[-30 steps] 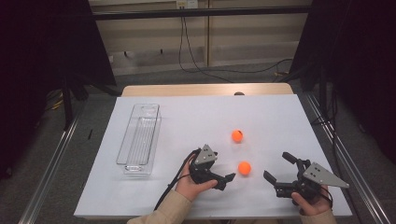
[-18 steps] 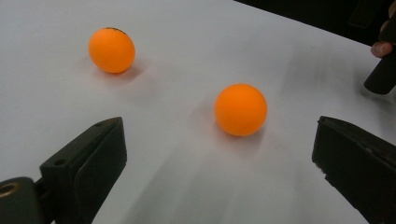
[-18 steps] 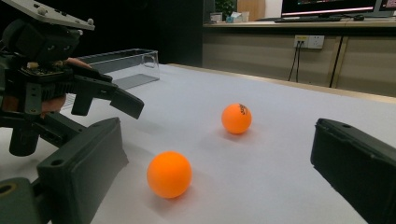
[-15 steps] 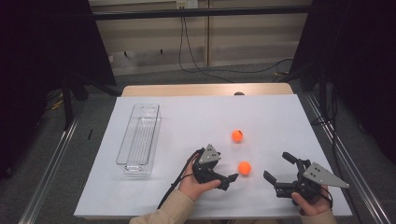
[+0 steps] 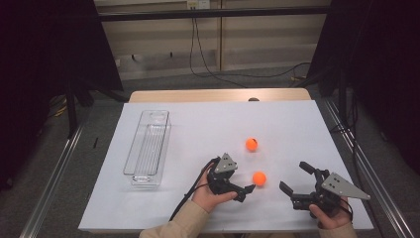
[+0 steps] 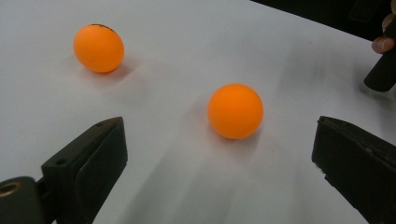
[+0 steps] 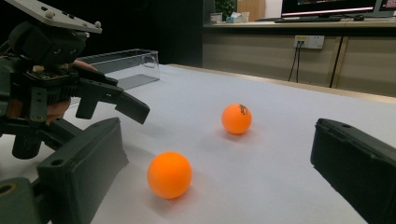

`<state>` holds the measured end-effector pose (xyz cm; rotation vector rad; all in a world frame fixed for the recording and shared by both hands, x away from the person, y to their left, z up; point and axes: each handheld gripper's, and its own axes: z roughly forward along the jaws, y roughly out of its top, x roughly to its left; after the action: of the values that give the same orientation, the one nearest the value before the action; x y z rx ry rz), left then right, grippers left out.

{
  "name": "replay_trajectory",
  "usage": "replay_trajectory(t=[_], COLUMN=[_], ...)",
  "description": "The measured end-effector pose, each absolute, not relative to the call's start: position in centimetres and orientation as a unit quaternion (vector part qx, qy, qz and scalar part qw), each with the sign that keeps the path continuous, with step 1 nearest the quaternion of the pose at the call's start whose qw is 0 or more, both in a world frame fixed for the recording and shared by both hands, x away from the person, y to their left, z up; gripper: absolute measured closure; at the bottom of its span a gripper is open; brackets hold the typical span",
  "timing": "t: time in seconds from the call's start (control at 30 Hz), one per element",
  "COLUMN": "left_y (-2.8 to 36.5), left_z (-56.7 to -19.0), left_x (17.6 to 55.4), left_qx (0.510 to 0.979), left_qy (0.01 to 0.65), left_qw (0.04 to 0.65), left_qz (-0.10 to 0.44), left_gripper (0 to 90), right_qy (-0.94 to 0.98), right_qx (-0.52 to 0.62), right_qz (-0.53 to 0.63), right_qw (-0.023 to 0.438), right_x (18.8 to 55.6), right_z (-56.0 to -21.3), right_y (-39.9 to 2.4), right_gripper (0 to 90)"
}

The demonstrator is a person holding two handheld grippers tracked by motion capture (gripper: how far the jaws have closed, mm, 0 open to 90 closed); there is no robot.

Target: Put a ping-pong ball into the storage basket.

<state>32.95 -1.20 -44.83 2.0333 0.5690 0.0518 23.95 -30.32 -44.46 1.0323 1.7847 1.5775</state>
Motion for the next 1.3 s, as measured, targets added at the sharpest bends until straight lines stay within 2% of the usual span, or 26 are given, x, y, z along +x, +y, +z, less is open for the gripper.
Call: replay_trajectory(t=[1.3], left_y=[-3.0], left_z=[-44.9], left_x=[33.2], left_qx=[0.851], left_qy=[0.221], left_qw=[0.475], left_qz=[0.019], left_gripper=[6.4], right_qy=[0.661], right_qx=[0.383], right_qz=[0.586], right_qw=[0.269], right_x=[24.0], right_z=[-44.5], right_y=[-30.3], right_gripper=[2.5])
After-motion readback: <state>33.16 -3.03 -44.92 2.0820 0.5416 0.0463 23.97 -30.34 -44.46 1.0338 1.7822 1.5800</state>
